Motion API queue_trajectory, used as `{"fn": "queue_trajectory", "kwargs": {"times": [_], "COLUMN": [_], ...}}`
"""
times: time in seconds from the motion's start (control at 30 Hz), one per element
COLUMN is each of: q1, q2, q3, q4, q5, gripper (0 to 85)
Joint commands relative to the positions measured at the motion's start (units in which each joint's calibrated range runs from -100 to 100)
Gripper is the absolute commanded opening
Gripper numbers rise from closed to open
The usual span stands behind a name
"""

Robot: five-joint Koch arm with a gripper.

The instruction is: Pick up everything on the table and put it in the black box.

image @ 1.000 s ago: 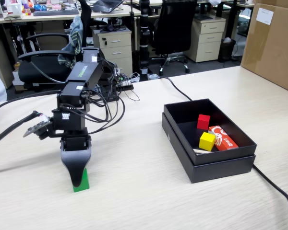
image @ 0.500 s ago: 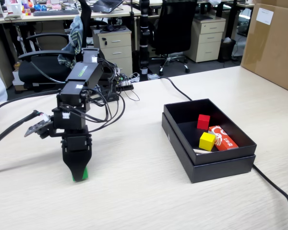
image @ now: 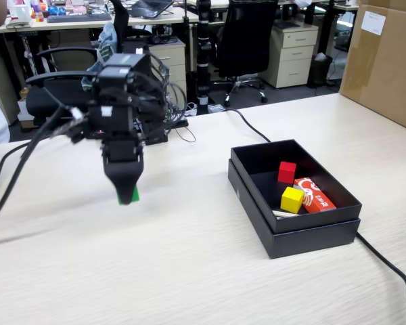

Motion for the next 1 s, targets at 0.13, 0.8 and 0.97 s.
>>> {"fn": "queue_trajectory", "kwargs": {"times": [0.13, 0.8, 0.97], "q1": [14.41, 22.91, 22.91], "q2": [-30.04, 17.12, 21.02], "q3": [-2.95, 8.84, 7.66], "q4": [-0.21, 1.17, 1.17], "q5": [7.28, 13.38, 13.87], "gripper": [0.9, 1.1, 1.1]}}
